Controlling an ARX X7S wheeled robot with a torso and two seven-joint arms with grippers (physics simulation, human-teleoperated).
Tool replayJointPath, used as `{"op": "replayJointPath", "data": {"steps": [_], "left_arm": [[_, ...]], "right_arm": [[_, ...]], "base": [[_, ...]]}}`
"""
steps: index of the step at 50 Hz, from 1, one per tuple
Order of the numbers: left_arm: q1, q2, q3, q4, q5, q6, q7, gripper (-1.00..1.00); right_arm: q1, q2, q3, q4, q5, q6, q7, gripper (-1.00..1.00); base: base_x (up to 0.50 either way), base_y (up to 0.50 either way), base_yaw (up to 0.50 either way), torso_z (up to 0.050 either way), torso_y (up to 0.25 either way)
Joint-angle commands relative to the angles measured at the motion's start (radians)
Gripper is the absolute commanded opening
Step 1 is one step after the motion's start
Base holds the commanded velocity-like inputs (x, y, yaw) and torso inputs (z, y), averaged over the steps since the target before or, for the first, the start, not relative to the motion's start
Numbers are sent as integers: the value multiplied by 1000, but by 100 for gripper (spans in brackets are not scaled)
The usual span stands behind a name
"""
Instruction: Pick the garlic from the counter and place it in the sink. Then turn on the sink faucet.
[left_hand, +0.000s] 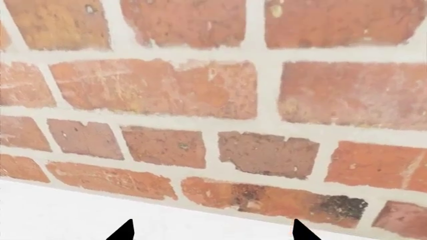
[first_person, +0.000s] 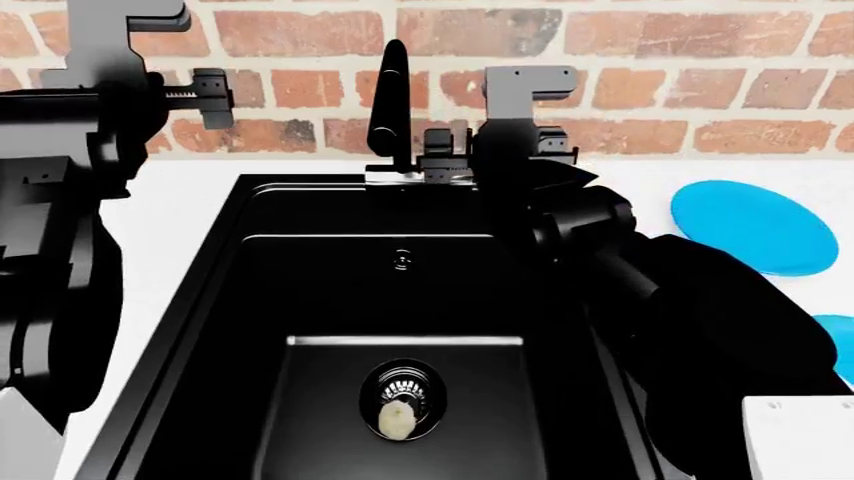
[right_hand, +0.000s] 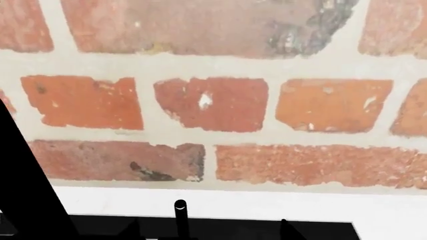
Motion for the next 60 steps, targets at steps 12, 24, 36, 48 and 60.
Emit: {"op": "replayJointPath", "data": {"steps": [12,24,36,48,60], "left_arm": [[3,-2,19,0,4,10,2,100],[6,-5,15,0,-7,7,15,100],[15,-9,9,1,-8,11,16,100],[15,-13,3,1,-8,12,14,100],[16,-13,-1,1,-8,8,17,100]], "right_arm": [[7,0,3,-4,-11,-18,19,100],[8,0,2,4,-18,-35,28,100],[0,0,4,23,-29,-59,93,100],[-4,0,2,55,-6,-37,178,100],[-3,0,-3,73,3,-29,203,100]], "base": [[0,0,0,0,-8],[0,0,0,0,-178],[0,0,0,0,0],[0,0,0,0,0],[0,0,0,0,0]]}}
